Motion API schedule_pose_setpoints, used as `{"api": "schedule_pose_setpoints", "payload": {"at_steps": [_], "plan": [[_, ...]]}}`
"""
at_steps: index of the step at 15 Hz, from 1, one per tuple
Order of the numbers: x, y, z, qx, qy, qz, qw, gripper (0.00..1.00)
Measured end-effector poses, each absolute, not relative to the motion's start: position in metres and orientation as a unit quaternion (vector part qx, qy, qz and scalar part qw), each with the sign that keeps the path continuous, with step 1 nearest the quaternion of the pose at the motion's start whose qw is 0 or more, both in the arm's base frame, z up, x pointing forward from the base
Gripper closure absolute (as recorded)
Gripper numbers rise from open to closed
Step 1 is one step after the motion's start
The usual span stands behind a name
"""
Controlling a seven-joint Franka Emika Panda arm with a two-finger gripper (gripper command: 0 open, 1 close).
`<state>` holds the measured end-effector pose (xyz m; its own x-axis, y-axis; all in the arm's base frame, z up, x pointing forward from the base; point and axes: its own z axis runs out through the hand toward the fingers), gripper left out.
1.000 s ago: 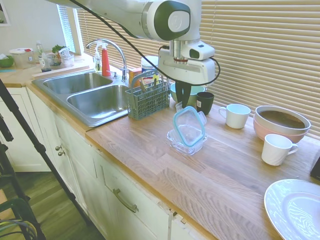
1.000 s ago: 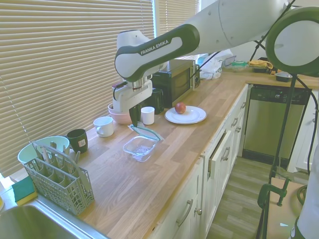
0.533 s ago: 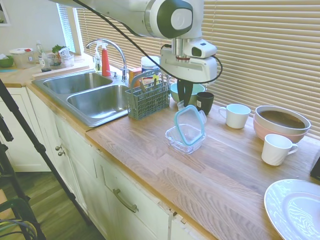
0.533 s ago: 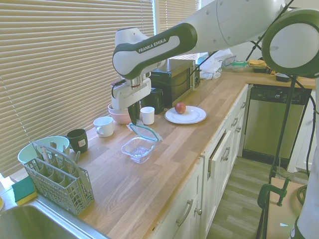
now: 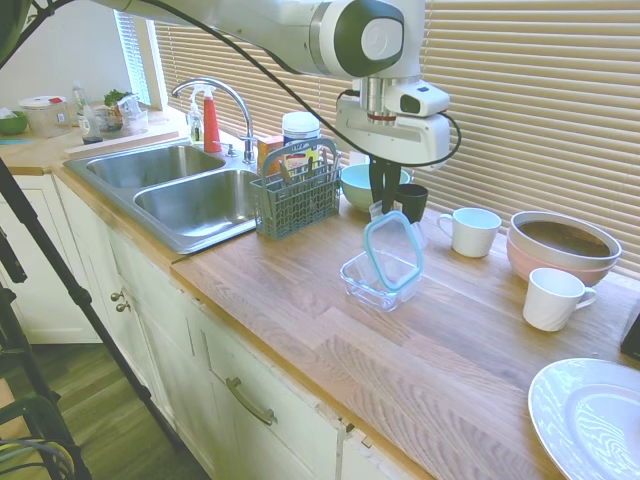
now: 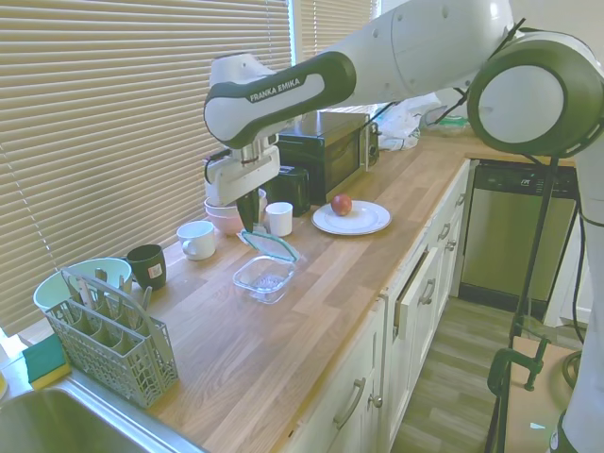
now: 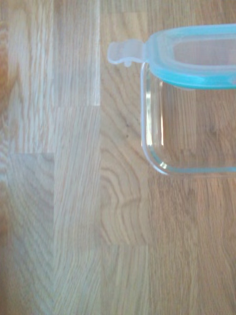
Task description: Cover the lid of the food container
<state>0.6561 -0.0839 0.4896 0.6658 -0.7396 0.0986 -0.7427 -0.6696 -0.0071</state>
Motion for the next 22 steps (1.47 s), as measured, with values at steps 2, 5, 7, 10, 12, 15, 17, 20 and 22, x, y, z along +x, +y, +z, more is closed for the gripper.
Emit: {"api": "schedule_pose_setpoints", "payload": {"at_steps": [2, 5, 7, 10, 12, 15, 17, 20, 22], "plan": [[0.662, -0.065, 0.485, 0.913, -0.403, 0.048, 0.029, 1.0], [0.67, -0.052, 0.463, 0.913, -0.404, 0.04, 0.046, 1.0], [0.677, -0.05, 0.451, 0.913, -0.404, 0.038, 0.053, 1.0], [0.682, -0.04, 0.441, 0.914, -0.398, 0.039, 0.068, 1.0], [0.683, -0.032, 0.439, 0.915, -0.395, 0.042, 0.076, 1.0], [0.686, -0.022, 0.428, 0.914, -0.394, 0.043, 0.088, 1.0], [0.687, -0.02, 0.419, 0.913, -0.395, 0.043, 0.093, 1.0], [0.687, -0.021, 0.407, 0.911, -0.396, 0.042, 0.104, 1.0], [0.687, -0.022, 0.402, 0.911, -0.395, 0.042, 0.11, 1.0]]}}
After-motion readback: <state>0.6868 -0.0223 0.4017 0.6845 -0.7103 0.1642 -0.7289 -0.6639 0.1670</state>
